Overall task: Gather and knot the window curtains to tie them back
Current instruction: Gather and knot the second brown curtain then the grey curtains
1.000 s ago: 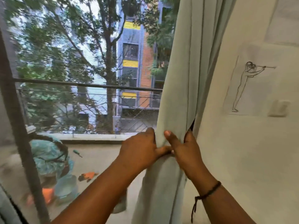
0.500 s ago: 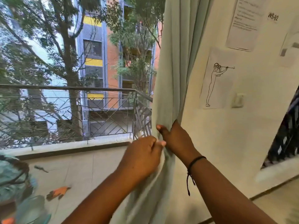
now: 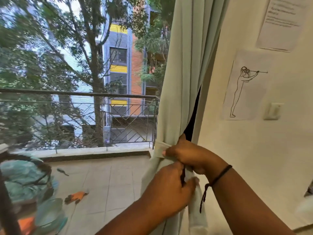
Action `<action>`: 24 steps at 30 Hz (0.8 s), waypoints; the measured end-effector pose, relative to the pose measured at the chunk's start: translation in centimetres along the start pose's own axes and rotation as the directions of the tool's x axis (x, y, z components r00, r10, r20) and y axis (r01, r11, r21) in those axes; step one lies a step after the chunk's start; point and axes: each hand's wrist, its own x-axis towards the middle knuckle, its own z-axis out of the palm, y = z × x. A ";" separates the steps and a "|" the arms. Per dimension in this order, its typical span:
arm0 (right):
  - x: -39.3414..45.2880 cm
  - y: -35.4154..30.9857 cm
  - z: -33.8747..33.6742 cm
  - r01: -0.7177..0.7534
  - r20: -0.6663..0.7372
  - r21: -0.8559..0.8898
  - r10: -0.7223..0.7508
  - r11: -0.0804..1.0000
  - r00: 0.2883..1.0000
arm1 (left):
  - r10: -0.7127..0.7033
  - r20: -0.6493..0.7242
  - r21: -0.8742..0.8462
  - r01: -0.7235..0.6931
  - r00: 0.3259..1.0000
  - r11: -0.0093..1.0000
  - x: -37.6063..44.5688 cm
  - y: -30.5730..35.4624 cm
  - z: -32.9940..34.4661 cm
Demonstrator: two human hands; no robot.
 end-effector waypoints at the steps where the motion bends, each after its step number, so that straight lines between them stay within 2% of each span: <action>1: 0.0 0.5 -0.5 0.016 -0.005 -0.048 -0.017 0.999 1.000 | 0.024 -0.025 -0.067 -0.026 0.999 0.997 0.2 -0.4 0.0; 2: 0.1 1.1 -1.0 0.043 0.006 -0.068 -0.042 0.997 0.999 | 0.023 -0.142 -0.165 -0.047 0.990 0.985 0.7 -1.1 0.1; 3: 0.3 1.8 -1.4 0.075 0.023 -0.065 -0.074 0.995 0.997 | 0.000 -0.314 -0.248 -0.082 0.949 0.965 1.4 -2.1 0.1; 4: 0.5 2.4 -1.8 0.106 0.038 -0.059 -0.104 0.993 0.994 | -0.041 -0.446 -0.280 -0.095 0.894 0.955 2.3 -3.2 -0.1; 5: 0.7 3.1 -2.3 0.128 0.051 -0.057 -0.125 0.990 0.991 | -0.078 -0.501 -0.252 -0.060 0.862 0.966 3.4 -4.1 -0.1; 6: 0.9 3.8 -2.8 0.143 0.067 -0.053 -0.140 0.988 0.988 | -0.122 -0.445 -0.237 0.015 0.887 0.972 4.7 -4.7 -0.2; 8: 0.9 4.9 -3.7 0.187 0.142 0.020 -0.188 0.982 0.972 | -0.257 -0.088 -0.375 0.207 0.963 0.904 6.9 -4.7 0.0; 9: 0.7 5.1 -4.2 0.210 0.200 0.088 -0.224 0.974 0.954 | -0.260 0.093 -0.482 0.272 0.961 0.833 7.7 -4.4 0.0; 11: -0.1 5.8 -5.8 0.219 0.313 0.191 -0.271 0.957 0.910 | -0.218 0.289 -0.616 0.356 0.932 0.703 8.7 -3.8 0.7; 14: -1.4 6.4 -8.1 0.224 0.356 0.097 -0.244 0.970 0.902 | -0.179 0.331 -0.681 0.366 0.927 0.634 9.1 -3.6 2.4; 17: -2.0 6.6 -10.0 0.289 0.229 -0.175 -0.247 0.941 0.942 | -0.223 0.303 -0.691 0.375 0.927 0.619 9.7 -3.3 3.7; 20: -2.6 6.6 -11.6 0.218 0.162 -0.117 -0.198 0.969 0.967 | -0.279 0.242 -0.726 0.364 0.929 0.583 9.9 -3.5 4.3; 24: -2.4 7.5 -12.9 0.261 0.202 -0.143 -0.230 0.955 0.952 | -0.327 0.200 -0.759 0.357 0.924 0.544 9.8 -3.5 4.7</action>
